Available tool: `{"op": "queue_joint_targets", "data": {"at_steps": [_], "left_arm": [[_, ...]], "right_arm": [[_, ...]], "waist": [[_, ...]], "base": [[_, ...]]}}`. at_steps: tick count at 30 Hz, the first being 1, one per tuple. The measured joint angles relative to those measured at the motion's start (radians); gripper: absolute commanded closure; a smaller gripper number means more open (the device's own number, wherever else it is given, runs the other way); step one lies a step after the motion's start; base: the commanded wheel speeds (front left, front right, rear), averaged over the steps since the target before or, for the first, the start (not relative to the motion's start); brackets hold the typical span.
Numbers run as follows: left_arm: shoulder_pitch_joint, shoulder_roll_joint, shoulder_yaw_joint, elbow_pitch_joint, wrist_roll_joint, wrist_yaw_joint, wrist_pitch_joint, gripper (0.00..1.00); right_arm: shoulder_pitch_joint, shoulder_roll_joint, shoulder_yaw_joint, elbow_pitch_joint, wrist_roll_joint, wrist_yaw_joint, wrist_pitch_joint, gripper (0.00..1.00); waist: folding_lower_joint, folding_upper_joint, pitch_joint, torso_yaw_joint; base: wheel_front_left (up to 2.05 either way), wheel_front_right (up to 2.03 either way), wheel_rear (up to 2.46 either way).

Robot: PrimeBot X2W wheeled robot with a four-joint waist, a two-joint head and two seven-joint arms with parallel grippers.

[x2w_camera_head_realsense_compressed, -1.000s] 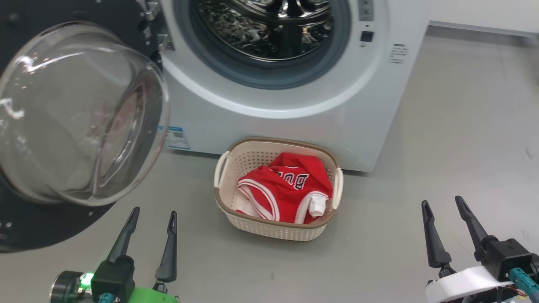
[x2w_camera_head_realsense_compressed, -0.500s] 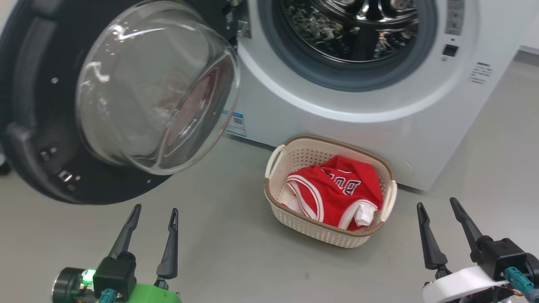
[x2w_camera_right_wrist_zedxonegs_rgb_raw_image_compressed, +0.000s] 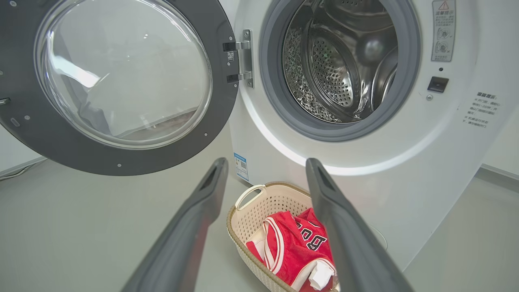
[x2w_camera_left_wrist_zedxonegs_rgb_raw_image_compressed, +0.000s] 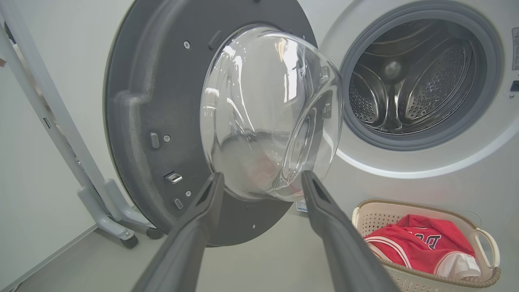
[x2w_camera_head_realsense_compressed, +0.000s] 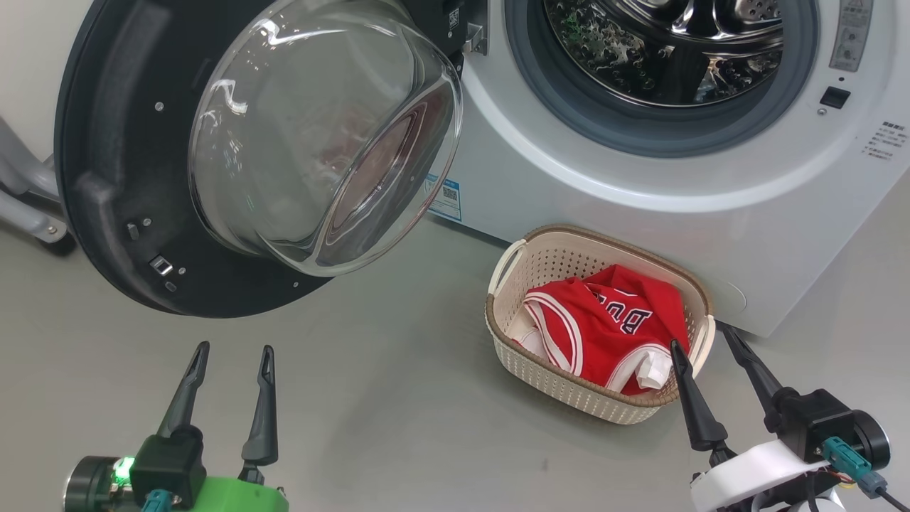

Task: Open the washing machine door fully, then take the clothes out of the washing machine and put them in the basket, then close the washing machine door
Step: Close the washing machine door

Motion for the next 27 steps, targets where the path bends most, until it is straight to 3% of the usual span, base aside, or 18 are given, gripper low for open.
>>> {"op": "queue_joint_targets", "data": {"at_steps": [9,11,12,13,14,20,27], "left_arm": [[0.0,-0.001,0.003,0.0,-0.012,0.0,-0.009,0.0],[0.0,-0.002,0.004,0.0,-0.02,0.0,-0.009,0.62],[0.0,-0.002,0.004,0.0,-0.021,0.0,-0.009,0.62],[0.0,-0.003,0.006,-0.001,-0.022,0.0,-0.01,0.93],[0.0,-0.004,0.007,-0.001,-0.025,0.0,-0.01,1.0],[0.0,-0.006,0.016,-0.013,-0.057,-0.012,-0.019,1.0],[-0.001,-0.036,0.055,-0.073,-0.36,-0.101,-0.019,1.0]], "right_arm": [[-0.001,0.0,0.0,0.009,0.0,0.0,0.006,0.0],[-0.002,0.0,0.0,0.01,0.0,0.0,0.006,0.0],[-0.003,0.0,0.0,0.01,0.0,0.0,0.006,0.0],[-0.005,0.0,0.0,0.011,0.0,0.0,0.006,0.0],[-0.006,0.0,0.0,0.011,0.0,0.0,0.006,0.0],[-0.012,0.0,0.0,0.012,0.0,0.0,0.006,0.0],[-0.02,-0.001,-0.001,0.012,0.0,0.0,0.006,0.0]], "waist": [[0.0,0.0,0.0,0.001],[0.0,0.0,-0.001,0.0],[0.0,0.0,-0.001,0.0],[0.0,0.0,-0.001,0.0],[0.0,0.0,-0.001,0.0],[0.0,0.0,-0.002,-0.001],[0.0,0.0,0.002,-0.001]], "base": [[0.0,0.0,0.0],[0.0,0.0,0.0],[0.0,0.0,0.0],[0.0,0.0,0.0],[0.0,0.0,0.0],[0.0,0.0,0.0],[0.0,0.0,0.0]]}}
